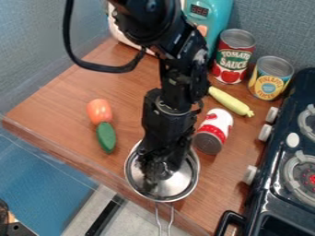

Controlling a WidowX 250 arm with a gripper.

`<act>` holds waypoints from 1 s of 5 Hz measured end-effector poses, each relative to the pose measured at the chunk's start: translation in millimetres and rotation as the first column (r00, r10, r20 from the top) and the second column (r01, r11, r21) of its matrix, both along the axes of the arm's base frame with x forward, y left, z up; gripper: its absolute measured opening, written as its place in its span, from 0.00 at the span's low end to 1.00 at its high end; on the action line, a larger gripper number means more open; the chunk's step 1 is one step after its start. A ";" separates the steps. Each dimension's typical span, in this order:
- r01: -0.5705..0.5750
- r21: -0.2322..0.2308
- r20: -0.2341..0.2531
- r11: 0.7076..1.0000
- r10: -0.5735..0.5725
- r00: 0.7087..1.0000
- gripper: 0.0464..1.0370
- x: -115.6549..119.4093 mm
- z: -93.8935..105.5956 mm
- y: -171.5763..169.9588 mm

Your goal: Remove the lid and put it below the microwave

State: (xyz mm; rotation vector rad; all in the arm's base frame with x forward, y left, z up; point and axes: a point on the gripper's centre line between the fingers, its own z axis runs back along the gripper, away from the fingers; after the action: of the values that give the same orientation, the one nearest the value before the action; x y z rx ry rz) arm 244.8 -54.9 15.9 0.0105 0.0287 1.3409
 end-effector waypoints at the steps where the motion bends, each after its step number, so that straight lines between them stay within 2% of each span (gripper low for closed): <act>1: 0.003 0.002 -0.003 1.000 -0.003 1.000 0.37 -1.5 0.4 0.5; 2: 0.020 0.004 -0.030 1.000 -0.019 0.999 0.14 -7.0 4.8 1.2; 3: 0.027 -0.002 -0.017 1.000 -0.027 0.999 0.02 -9.1 18.9 1.6; 4: 0.011 -0.027 0.016 1.000 -0.011 1.000 0.00 -9.3 45.4 11.5; 5: -0.124 -0.101 0.046 0.987 0.129 0.991 0.00 15.6 72.9 47.0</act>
State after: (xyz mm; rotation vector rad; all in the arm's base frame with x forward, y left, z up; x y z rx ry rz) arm 260.4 -7.9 88.8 -0.1115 0.0516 1.4646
